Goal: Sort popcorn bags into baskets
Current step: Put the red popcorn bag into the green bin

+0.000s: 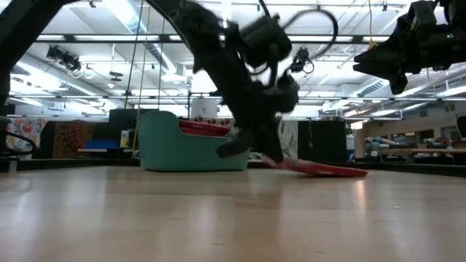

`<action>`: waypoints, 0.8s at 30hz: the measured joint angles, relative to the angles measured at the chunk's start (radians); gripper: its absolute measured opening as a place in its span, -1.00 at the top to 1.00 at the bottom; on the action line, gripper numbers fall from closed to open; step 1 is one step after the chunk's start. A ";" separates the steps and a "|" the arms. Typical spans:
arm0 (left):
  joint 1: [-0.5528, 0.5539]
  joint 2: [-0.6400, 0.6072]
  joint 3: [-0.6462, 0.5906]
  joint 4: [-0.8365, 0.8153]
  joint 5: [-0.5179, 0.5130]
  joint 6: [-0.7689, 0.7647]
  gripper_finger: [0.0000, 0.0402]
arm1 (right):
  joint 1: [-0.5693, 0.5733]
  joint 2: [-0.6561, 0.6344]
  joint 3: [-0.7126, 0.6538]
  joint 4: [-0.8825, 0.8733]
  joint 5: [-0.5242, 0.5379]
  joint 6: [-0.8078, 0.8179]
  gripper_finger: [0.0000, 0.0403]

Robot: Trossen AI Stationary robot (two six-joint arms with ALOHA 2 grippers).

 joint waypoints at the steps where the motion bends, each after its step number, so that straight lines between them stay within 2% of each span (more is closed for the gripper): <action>1: -0.005 -0.013 0.000 -0.017 -0.031 0.013 0.98 | 0.000 0.000 0.000 0.001 0.000 0.000 0.44; 4: -0.021 -0.054 0.001 -0.047 -0.097 0.034 0.98 | 0.000 0.000 0.000 0.003 0.000 0.000 0.44; 15: -0.056 -0.170 0.002 -0.149 -0.233 0.037 0.99 | 0.000 0.000 0.000 0.015 0.000 0.000 0.44; 24: -0.067 -0.246 0.002 -0.197 -0.292 0.026 1.00 | 0.000 0.000 0.000 0.017 0.000 0.000 0.44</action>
